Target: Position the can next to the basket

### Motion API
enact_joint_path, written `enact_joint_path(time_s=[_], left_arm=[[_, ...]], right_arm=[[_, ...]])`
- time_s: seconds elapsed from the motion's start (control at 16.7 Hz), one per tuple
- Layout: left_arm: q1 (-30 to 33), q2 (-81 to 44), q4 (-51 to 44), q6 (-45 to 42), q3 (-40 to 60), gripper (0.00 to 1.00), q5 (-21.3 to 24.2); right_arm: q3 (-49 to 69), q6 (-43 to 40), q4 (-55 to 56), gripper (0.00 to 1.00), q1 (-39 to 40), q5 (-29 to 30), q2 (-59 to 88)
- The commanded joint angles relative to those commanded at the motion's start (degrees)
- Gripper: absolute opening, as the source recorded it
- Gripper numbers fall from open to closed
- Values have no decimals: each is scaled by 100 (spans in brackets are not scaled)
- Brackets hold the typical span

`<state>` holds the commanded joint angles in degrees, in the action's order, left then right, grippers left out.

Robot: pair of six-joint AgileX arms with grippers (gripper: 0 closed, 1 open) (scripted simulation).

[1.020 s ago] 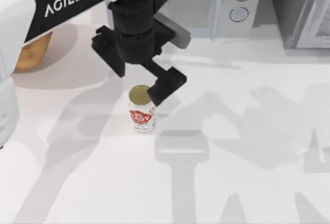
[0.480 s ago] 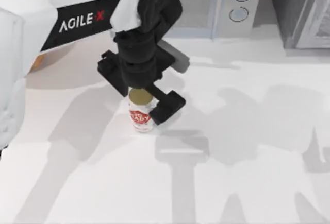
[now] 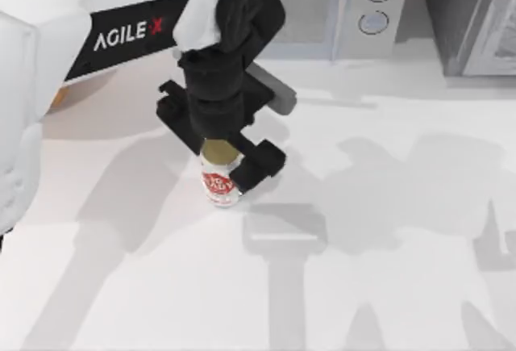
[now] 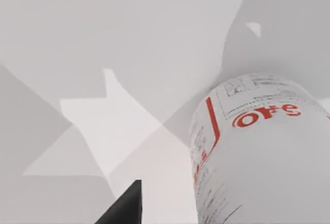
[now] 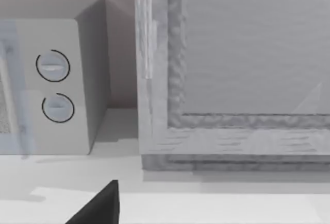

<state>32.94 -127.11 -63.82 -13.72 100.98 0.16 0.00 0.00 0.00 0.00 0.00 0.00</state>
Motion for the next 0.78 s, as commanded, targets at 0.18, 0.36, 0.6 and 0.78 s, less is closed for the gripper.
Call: enact_joint_path(time_s=[0.18, 0.36, 0.6, 0.78], left_arm=[[0, 0, 0, 0, 0, 47, 0], [0, 0, 0, 0, 0, 25, 0], [0, 0, 0, 0, 0, 0, 0], [0, 0, 0, 0, 0, 0, 0]], right_arm=[[0, 0, 0, 100, 0, 0, 0], [0, 0, 0, 100, 0, 0, 0], [0, 0, 0, 100, 0, 0, 0], [0, 0, 0, 100, 0, 0, 0]])
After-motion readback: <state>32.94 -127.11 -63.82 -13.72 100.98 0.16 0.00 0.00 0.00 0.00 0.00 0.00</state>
